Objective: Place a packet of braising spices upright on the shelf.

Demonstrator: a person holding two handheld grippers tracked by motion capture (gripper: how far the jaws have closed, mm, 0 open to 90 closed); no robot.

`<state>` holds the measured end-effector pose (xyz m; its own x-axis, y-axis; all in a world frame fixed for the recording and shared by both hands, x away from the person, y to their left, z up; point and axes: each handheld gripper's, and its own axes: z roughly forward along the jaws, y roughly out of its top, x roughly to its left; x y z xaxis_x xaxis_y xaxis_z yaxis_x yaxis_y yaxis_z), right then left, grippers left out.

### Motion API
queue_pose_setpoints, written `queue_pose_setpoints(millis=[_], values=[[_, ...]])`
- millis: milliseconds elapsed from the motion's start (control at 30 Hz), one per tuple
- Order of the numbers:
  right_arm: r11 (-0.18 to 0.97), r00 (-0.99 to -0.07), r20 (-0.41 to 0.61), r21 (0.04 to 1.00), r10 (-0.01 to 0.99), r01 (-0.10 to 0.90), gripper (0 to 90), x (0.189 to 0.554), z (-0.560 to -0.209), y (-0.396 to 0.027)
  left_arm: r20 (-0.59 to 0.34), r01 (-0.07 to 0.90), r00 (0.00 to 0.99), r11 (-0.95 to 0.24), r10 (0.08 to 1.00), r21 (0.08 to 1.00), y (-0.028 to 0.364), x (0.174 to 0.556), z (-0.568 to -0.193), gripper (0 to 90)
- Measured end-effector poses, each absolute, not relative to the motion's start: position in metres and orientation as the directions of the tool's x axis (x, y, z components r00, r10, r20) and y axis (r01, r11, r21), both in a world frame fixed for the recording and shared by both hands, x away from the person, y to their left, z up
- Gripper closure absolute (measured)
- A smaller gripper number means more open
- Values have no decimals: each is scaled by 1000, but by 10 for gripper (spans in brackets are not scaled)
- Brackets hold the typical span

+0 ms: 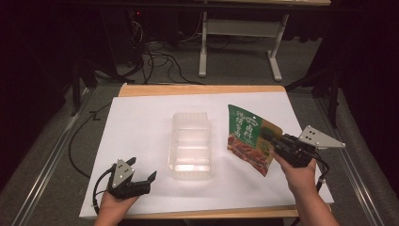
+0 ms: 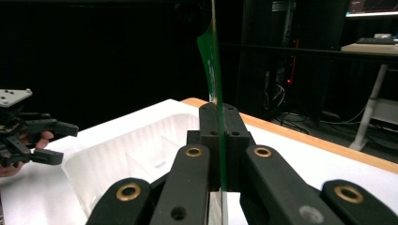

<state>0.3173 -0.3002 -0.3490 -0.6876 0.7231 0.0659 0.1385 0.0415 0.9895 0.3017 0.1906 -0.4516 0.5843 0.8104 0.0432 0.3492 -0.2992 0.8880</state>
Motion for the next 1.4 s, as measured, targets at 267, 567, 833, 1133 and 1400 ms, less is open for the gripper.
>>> queue_pose_setpoints(millis=[267,567,833,1133,1400], values=[[62,-705,46,990,708,127,900,321,-342,-291,28,356,584,-287,811,889,191,301,-452,126],[43,-701,67,989,710,139,900,329,-333,-289,18,354,590,-279,807,893,194,301,-451,126],[40,-694,57,992,718,123,900,335,-322,-286,17,350,590,-275,807,896,194,301,-450,126],[19,-716,56,995,696,96,900,346,-312,-271,23,342,585,-272,811,900,195,299,-449,127],[1,-748,68,996,660,91,900,359,-314,-249,26,339,588,-276,808,899,195,300,-449,127]])
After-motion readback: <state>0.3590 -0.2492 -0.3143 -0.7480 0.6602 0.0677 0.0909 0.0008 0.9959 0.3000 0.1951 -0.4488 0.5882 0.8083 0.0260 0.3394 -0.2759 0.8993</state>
